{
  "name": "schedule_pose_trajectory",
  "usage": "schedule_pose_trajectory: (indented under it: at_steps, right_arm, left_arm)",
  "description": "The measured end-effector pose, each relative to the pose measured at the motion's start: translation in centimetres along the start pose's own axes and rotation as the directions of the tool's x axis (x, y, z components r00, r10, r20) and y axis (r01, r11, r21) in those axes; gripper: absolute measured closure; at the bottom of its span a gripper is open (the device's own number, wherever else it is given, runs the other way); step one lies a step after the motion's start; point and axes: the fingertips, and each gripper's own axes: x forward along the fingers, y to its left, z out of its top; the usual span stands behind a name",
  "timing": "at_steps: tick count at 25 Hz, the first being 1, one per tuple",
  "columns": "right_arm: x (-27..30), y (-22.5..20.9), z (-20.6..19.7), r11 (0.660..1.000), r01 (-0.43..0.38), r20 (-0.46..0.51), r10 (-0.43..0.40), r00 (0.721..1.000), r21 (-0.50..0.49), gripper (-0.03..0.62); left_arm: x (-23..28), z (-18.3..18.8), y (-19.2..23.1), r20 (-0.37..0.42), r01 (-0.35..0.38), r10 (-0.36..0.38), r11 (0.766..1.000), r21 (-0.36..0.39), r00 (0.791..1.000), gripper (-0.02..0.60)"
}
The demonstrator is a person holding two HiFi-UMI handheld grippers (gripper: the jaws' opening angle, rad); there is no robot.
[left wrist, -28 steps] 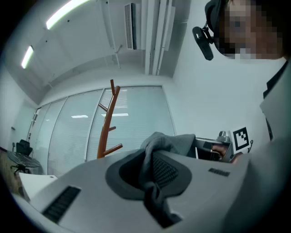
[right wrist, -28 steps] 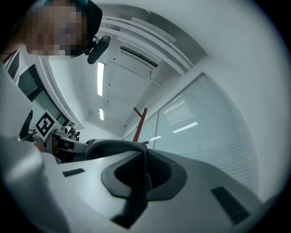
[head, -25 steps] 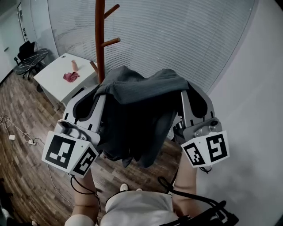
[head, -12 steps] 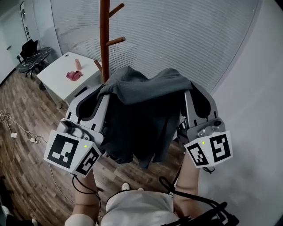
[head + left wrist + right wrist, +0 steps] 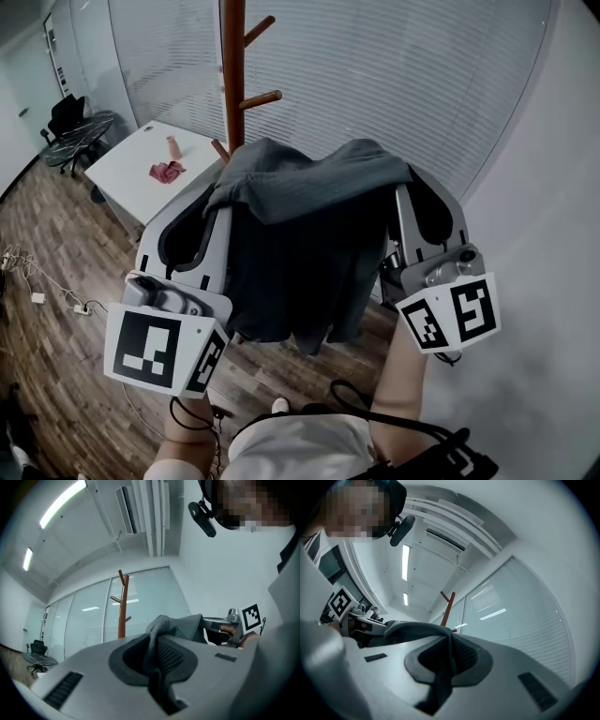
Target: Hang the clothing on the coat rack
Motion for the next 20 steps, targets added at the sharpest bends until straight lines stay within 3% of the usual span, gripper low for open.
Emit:
schedule_pose_trajectory:
  at_steps: [9, 14, 20]
  right_arm:
    - [3.7, -0.4, -0.4, 0.999, -0.035, 0.038, 0.035, 0.999, -0.007, 0.565]
    - [4.9, -0.7, -0.2, 0.992, -0.122, 0.082, 0.121, 0.989, 0.008, 0.565]
    - [12.0, -3.2, -1.0, 0.968, -0.247, 0.139, 0.241, 0.961, 0.032, 0.565]
  left_arm:
    - [1.9, 0.1, 2.6, 0.018, -0.079, 0.08, 0.996, -0.046, 0.997, 0.545]
    - [1.5, 0.5, 2.7, 0.028, -0.154, 0.156, 0.987, -0.039, 0.987, 0.545]
    - [6.5, 1.6, 5.6, 0.026, -0.267, 0.267, 0.963, 0.03, 0.963, 0.545]
